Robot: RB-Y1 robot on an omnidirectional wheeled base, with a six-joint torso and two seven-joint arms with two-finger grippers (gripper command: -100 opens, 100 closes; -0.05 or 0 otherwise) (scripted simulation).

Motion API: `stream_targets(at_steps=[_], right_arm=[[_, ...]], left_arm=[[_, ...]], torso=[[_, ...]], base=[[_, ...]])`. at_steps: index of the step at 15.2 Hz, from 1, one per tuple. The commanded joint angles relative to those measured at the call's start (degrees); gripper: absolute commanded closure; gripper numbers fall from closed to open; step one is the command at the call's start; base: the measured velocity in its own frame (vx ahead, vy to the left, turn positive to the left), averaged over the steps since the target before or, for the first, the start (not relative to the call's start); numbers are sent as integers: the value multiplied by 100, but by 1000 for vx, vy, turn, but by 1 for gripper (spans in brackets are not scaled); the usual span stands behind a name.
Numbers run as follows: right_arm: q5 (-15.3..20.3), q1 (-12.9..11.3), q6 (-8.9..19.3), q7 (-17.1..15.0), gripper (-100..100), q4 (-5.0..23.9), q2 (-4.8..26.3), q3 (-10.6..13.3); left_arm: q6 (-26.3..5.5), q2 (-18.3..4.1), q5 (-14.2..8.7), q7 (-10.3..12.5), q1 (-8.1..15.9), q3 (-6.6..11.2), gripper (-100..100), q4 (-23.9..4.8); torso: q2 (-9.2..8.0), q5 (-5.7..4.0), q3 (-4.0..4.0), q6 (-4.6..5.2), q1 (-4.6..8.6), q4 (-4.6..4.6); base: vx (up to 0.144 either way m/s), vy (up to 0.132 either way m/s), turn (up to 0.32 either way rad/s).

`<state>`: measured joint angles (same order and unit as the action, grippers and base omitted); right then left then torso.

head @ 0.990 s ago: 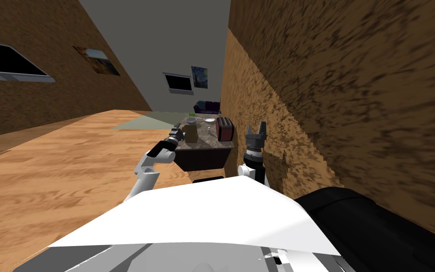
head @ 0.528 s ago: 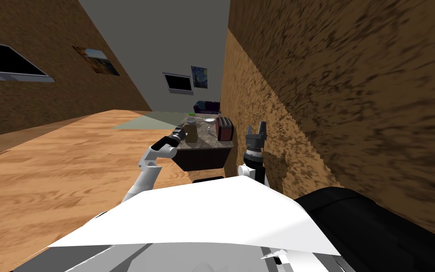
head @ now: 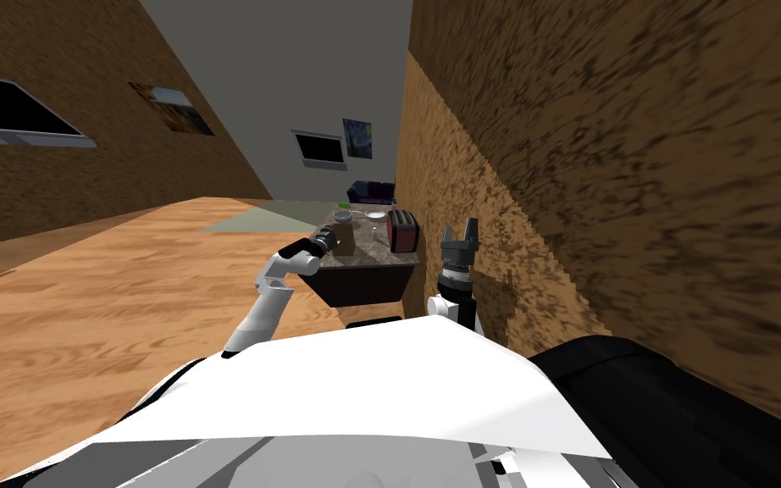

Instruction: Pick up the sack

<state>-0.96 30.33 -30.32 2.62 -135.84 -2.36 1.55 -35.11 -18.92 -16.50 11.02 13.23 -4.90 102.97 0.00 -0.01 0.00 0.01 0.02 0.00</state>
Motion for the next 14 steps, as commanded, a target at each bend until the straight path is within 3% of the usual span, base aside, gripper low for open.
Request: stream_targets(at_steps=[1, 2, 3, 6, 7, 9, 10, 13, 14], right_arm=[[0, 0, 0, 0, 0, 0, 0, 0], [0, 0, 0, 0, 0, 0, 0, 0], [0, 0, 0, 0, 0, 0, 0, 0], [0, 0, 0, 0, 0, 0, 0, 0], [0, 0, 0, 0, 0, 0, 0, 0], [0, 0, 0, 0, 0, 0, 0, 0], [0, 0, 0, 0, 0, 0, 0, 0], [0, 0, 0, 0, 0, 0, 0, 0], [0, 0, 0, 0, 0, 0, 0, 0]], left_arm=[[-286, -26, -54, 14, 124, -16, -100, -103], [-289, -26, -54, 14, 124, -16, -100, -103], [-490, -94, -197, 54, 384, -59, -100, -336], [-724, -94, -197, 54, 424, -59, -100, -336], [-923, -161, -340, 94, 684, -102, -100, -568], [-1161, -161, -340, 94, 722, -102, -100, -568], [-1296, -226, -480, 134, 953, -144, -100, -800], [-1598, -226, -480, 134, 1019, -144, -100, -800], [-1772, -289, -619, 172, 1284, -185, -100, -1031]], torso=[[0, 0, 0, 0, 0, 0], [0, 0, 0, -1, 0, 0], [0, 0, 0, -1, -1, 0], [1, 0, 1, -1, 0, 0], [0, 0, 0, -2, -1, 0], [2, 0, 1, 0, 0, 0], [2, 0, 1, -1, 0, 1], [4, 0, 2, -1, 1, 1], [3, 0, 2, -1, 0, 1]], base=[[0, 0, 0], [0, 0, 0], [0, 0, 0], [0, 0, 0], [0, 0, 0], [0, 0, 0], [0, 0, 0], [0, 0, 0], [6, -4, -5]])
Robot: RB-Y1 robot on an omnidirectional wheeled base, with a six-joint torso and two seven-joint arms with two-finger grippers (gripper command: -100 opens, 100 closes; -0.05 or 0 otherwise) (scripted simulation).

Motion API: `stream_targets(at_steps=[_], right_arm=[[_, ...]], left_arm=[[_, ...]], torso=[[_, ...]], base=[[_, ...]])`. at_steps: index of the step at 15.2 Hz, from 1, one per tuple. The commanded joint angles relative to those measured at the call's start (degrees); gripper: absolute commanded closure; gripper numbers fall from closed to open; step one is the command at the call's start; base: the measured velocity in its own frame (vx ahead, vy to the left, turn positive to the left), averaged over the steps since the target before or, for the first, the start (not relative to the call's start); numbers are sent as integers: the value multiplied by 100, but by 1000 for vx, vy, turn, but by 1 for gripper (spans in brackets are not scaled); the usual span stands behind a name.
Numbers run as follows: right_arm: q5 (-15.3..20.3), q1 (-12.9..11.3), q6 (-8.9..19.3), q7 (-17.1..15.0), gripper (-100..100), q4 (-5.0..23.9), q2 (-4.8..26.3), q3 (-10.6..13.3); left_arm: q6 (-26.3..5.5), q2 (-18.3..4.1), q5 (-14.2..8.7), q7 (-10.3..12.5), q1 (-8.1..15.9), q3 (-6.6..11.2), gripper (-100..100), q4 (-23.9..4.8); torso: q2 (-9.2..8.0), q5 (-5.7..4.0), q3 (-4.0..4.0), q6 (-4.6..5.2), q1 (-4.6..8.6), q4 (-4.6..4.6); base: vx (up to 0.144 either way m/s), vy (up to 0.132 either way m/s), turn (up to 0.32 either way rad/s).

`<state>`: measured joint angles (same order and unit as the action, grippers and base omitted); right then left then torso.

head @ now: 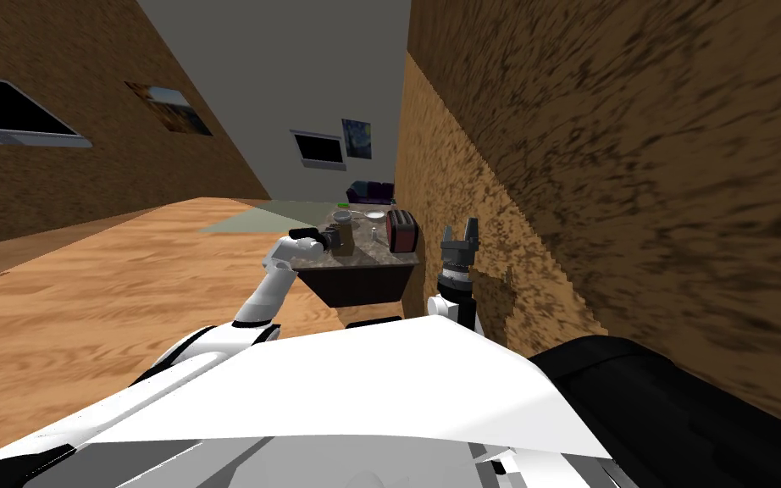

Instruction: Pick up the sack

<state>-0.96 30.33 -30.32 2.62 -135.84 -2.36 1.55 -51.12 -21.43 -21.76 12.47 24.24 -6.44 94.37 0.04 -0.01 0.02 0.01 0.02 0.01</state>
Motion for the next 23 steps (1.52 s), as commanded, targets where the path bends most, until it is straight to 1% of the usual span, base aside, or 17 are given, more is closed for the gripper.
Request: stream_targets(at_steps=[1, 3, 4, 6, 7, 8, 10, 11, 12, 14, 15, 17, 18, 19, 21, 22, 23], right_arm=[[0, 0, 0, 0, 0, 0, 0, 0], [0, 0, 0, 0, 0, 0, 0, 0], [0, 0, 0, 0, 0, 0, 0, 0], [0, 0, 0, 0, 0, 0, 0, 0], [0, 0, 0, 0, 0, 0, 0, 0], [0, 0, 0, 0, 0, 0, 0, 0], [0, 0, 0, 0, 0, 0, 0, 0], [0, 0, 0, 0, 0, 0, 0, 0], [0, 0, 0, 0, 0, 0, 0, 0], [0, 0, 0, 0, 0, 0, 0, 0], [0, 0, 0, 0, 0, 0, 0, 0], [0, 0, 0, 0, 0, 0, 0, 0], [0, 0, 0, 0, 0, 0, 0, 0], [0, 0, 0, 0, 0, 0, 0, 0], [0, 0, 0, 0, 0, 0, 0, 0], [0, 0, 0, 0, 0, 0, 0, 0], [0, 0, 0, 0, 0, 0, 0, 0]], left_arm=[[-286, -38, -92, 27, 210, -31, -100, -171], [-433, -38, -92, 27, 210, -31, -100, -171], [-627, -99, -228, 64, 465, -72, -100, -400], [-850, -99, -228, 64, 497, -72, -100, -400], [-866, -99, -228, 64, 497, -72, -100, -400], [-1063, -158, -360, 101, 761, -112, -100, -625], [-1294, -158, -360, 101, 778, -112, -100, -625], [-1294, -158, -360, 101, 778, -112, -100, -625], [-1505, -214, -488, 136, 1051, -150, -100, -846], [-1716, -214, -488, 136, 1052, -150, -100, -846], [-1848, -267, -612, 170, 1306, -187, -100, -1062], [-2089, -267, -612, 170, 1317, -187, -100, -1062], [-2131, -267, -612, 170, 1317, -187, -100, -1062], [-2314, -318, -731, 202, 1574, -222, -100, -1271], [-2537, -318, -731, 202, 1574, -222, -100, -1271], [-2537, -318, -731, 202, 1574, -222, -100, -1271], [-2749, -366, -844, 233, 1819, -255, -100, -1472]], torso=[[0, 0, 0, 0, 0, 0], [1, 0, 1, -1, 0, 1], [-1, 1, 0, -1, -1, 1], [2, 0, 1, 0, 1, 1], [2, 0, 1, -1, 0, 1], [1, 0, 1, -1, 0, 1], [3, 0, 2, 0, 2, 1], [3, 0, 2, -1, 1, 1], [2, 0, 1, -1, 0, 1], [6, 0, 3, -1, 1, 1], [5, 0, 3, -1, 1, 2], [9, 0, 5, -1, 2, 2], [8, 0, 5, -1, 1, 3], [6, 0, 4, -1, 0, 2], [8, 0, 5, -1, 1, 2], [8, 0, 5, -1, 1, 2], [5, 1, 3, -2, 0, 2]], base=[[9, -4, -9], [7, -2, -4], [10, -5, -5], [12, -4, -10], [7, -2, -1], [11, -6, -5], [16, -6, -9], [10, -2, -1], [17, -4, -8], [22, -6, -9], [25, -7, -9], [29, -6, -10], [15, -3, 0], [22, -3, -8], [28, -4, -11], [14, -4, -1], [25, -6, -8]])
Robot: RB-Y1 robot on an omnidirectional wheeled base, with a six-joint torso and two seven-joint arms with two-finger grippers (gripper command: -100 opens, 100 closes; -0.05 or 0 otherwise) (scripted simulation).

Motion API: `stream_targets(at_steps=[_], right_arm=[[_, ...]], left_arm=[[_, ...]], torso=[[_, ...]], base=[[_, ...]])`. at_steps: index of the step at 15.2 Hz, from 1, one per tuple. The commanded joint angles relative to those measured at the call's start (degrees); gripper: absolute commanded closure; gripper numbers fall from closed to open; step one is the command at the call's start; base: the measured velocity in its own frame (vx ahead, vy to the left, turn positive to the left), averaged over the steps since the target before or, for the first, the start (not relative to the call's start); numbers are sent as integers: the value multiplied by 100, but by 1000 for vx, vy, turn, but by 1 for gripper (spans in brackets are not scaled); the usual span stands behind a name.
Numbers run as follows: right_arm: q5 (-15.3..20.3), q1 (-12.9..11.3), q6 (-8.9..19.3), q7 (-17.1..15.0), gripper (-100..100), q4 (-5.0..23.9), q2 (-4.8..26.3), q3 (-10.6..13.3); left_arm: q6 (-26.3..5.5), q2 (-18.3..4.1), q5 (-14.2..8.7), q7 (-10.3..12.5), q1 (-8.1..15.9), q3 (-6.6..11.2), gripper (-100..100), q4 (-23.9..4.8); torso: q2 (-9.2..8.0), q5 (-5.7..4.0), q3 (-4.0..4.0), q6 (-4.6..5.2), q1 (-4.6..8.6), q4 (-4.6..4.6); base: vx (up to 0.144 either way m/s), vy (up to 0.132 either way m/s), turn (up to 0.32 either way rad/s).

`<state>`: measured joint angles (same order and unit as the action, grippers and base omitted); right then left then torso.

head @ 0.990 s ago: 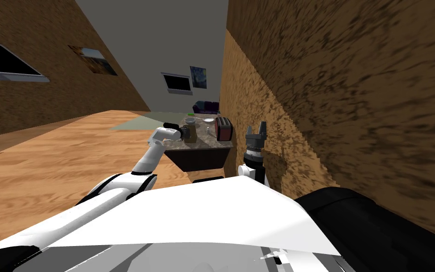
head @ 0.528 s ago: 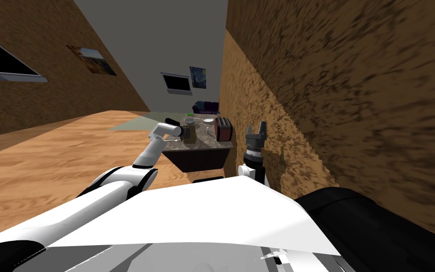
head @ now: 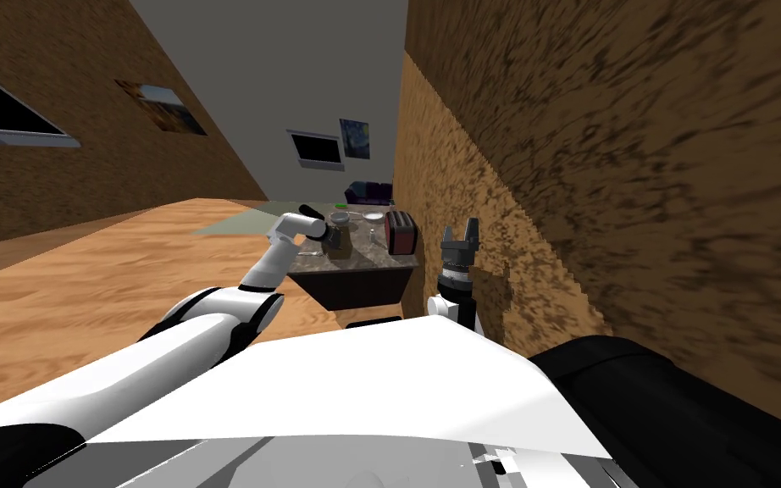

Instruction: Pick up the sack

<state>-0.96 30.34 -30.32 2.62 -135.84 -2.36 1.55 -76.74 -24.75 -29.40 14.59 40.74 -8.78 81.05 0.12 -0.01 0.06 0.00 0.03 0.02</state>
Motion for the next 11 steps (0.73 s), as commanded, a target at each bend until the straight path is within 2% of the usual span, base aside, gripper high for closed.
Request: stream_targets(at_steps=[1, 2, 3, 5, 6, 7, 9, 10, 11], right_arm=[[0, 0, 0, 0, 0, 0, 0, 0], [0, 0, 0, 0, 0, 0, 0, 0], [0, 0, 0, 0, 0, 0, 0, 0], [0, 0, 0, 0, 0, 0, 0, 0], [0, 0, 0, 0, 0, 0, 0, 0], [0, 0, 0, 0, 0, 0, 0, 0], [0, 0, 0, 0, 0, 0, 0, 0], [0, 0, 0, 0, 0, 0, 0, 0], [0, 0, 0, 0, 0, 0, 0, 0]], left_arm=[[-286, -34, -80, 21, 170, -21, -100, -139], [-371, -34, -80, 21, 170, -21, -100, -139], [-513, -79, -187, 50, 404, -52, -100, -331], [-757, -79, -187, 50, 404, -52, -100, -331], [-757, -79, -187, 50, 404, -52, -100, -331], [-972, -120, -288, 77, 625, -82, -100, -513], [-1130, -120, -288, 77, 625, -82, -100, -513], [-1290, -157, -382, 102, 831, -109, -100, -683], [-1394, -157, -382, 102, 831, -109, -100, -683]], torso=[[0, 0, 0, 0, 0, 0], [3, 0, 2, 0, 1, 1], [3, 0, 2, -1, 0, 2], [7, 0, 4, 0, 2, 2], [6, 0, 4, -1, 1, 2], [2, 1, 2, -1, 0, 2], [4, 0, 3, 0, 2, 2], [4, 0, 3, -1, 1, 2], [6, 0, 3, 0, 1, 1]], base=[[35, -6, -15], [29, -5, -8], [36, -8, -12], [37, -7, -10], [19, -4, 0], [26, -8, -10], [32, -8, -11], [37, -6, -15], [47, -4, -15]])
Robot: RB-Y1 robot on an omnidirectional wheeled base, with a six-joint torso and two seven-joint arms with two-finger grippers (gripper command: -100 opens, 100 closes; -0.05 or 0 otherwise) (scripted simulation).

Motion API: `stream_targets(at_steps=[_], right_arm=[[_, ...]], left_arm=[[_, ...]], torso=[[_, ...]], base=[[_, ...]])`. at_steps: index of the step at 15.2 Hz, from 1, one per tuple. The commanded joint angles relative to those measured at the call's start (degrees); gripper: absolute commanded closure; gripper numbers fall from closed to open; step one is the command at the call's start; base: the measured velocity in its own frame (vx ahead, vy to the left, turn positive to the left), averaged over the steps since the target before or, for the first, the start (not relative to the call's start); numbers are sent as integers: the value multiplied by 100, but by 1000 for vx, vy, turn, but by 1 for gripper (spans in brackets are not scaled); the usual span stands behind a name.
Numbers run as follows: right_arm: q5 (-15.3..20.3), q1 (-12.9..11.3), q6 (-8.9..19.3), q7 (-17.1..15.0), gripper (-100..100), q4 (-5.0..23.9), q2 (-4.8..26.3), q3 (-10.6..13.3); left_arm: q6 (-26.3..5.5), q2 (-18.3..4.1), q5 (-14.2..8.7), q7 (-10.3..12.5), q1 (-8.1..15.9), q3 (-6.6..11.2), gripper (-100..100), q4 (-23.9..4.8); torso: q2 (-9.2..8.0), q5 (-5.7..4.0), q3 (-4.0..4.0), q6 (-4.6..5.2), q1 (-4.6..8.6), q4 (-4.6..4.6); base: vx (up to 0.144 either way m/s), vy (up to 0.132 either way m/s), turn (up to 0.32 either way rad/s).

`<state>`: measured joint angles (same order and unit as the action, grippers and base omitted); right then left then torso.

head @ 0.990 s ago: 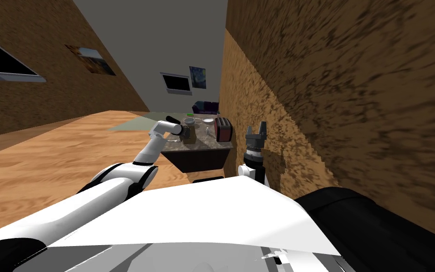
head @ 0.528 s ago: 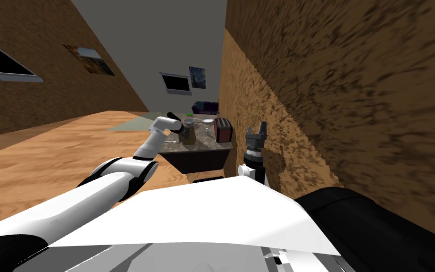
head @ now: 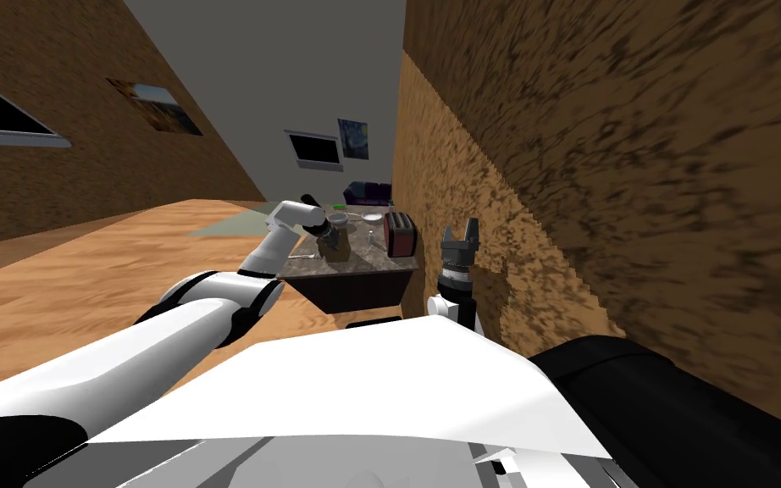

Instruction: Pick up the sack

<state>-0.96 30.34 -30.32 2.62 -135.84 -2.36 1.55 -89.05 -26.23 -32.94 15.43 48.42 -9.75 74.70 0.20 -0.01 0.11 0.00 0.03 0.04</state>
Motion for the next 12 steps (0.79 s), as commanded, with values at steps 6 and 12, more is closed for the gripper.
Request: stream_targets(at_steps=[6, 12], right_arm=[[0, 0, 0, 0, 0, 0, 0, 0], [0, 0, 0, 0, 0, 0, 0, 0]], left_arm=[[-884, -73, -194, 61, 429, -61, -100, -352], [-1537, -122, -326, 95, 723, -99, -100, -596]], torso=[[0, -1, 0, 0, 2, 0], [-3, 0, -1, 0, 1, 0]], base=[[40, -8, -10], [34, -7, -9]])
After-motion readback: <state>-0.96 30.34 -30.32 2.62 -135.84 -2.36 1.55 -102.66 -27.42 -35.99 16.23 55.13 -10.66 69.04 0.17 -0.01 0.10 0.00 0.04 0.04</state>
